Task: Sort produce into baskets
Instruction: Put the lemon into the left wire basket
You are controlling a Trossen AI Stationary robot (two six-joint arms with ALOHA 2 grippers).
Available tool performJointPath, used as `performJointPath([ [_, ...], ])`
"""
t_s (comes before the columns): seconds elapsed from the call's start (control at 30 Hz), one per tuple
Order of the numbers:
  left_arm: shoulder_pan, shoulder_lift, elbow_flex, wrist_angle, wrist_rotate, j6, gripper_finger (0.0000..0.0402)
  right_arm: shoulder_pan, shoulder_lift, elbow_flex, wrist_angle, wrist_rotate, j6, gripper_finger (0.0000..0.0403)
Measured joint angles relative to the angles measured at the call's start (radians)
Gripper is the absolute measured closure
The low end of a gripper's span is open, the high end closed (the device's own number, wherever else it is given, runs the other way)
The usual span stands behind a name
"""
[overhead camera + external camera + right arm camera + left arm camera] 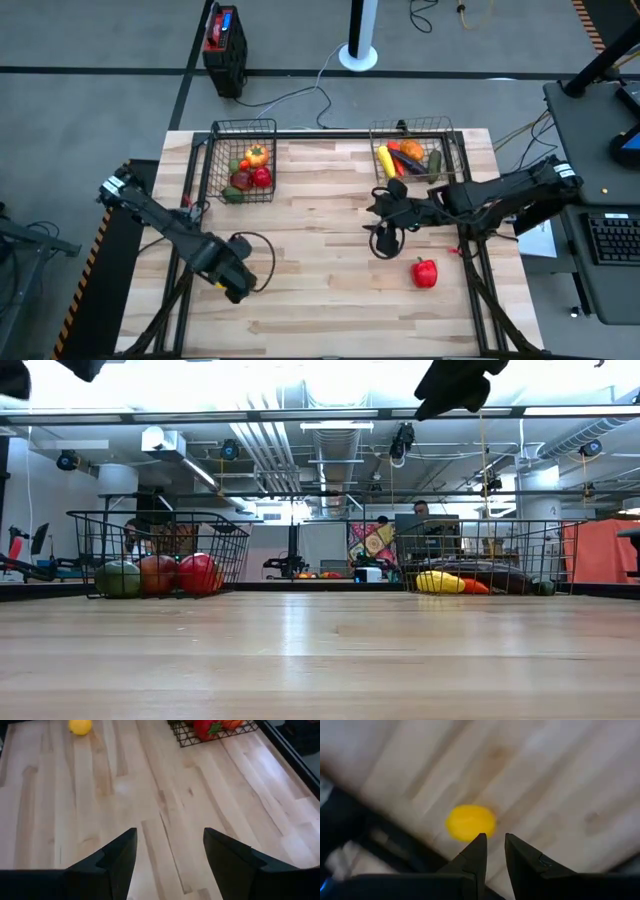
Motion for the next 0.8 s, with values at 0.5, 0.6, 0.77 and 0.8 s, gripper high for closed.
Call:
performJointPath([
  [0.5, -0.133, 0.132, 0.052, -0.066, 0.003, -0.117, 0.0282, 0.033, 0.004, -0.013, 0.019, 0.002, -0.003, 0.0182],
  [0.6, -0.132, 0.109, 0.007, -0.039, 0.002, -0.123, 0.0244, 0.033, 0.004, -0.015, 0.022, 0.001, 0.011, 0.0182],
  [0.77, -0.134, 0.097, -0.074, -0.021, 0.003, -0.139, 0.018, 0.036, 0.004, -0.018, 0.022, 0.001, 0.02, 0.0182],
  [0.8, -0.134, 0.097, -0.091, -0.01, 0.007, -0.143, 0.0169, 0.036, 0.004, -0.018, 0.022, 0.001, 0.02, 0.0182],
])
